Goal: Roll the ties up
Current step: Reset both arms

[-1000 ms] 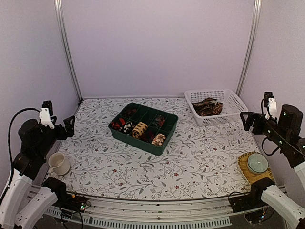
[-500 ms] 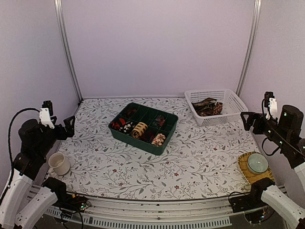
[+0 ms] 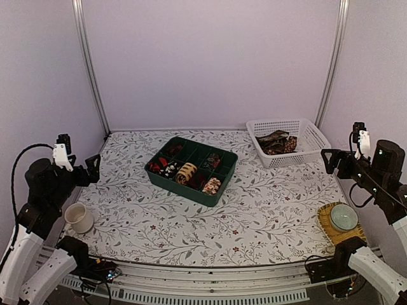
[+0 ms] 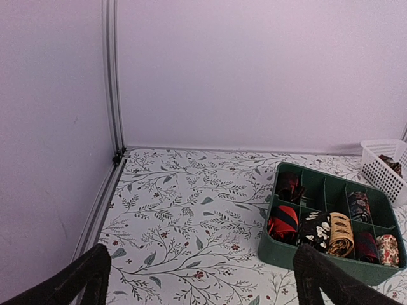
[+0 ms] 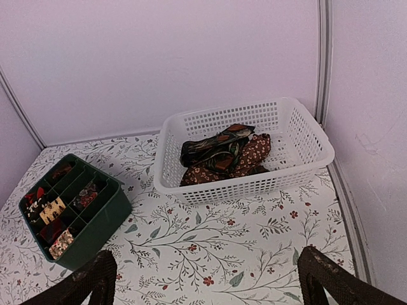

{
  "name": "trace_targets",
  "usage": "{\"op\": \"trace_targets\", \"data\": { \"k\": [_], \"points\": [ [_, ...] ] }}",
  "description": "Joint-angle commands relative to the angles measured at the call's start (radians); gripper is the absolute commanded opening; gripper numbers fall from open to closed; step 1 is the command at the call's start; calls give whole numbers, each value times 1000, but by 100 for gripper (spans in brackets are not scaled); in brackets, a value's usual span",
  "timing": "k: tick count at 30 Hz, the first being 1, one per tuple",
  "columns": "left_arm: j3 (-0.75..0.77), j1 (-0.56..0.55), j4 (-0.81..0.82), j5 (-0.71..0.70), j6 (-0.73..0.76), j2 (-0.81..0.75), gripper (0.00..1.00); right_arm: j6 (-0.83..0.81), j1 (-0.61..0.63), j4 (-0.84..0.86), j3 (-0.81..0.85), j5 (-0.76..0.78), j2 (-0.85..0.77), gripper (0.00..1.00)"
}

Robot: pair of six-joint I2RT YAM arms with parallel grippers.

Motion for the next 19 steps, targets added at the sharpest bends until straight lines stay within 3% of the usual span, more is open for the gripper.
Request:
{"op": "trace_targets", "data": {
  "k": [1, 19],
  "points": [
    [-18, 10, 14, 6, 15, 3, 100, 1, -2, 6, -7, 10, -1, 100],
    [-19, 9, 12, 10, 15, 6, 100, 2, -2, -2, 15, 24, 21, 100]
  ]
}}
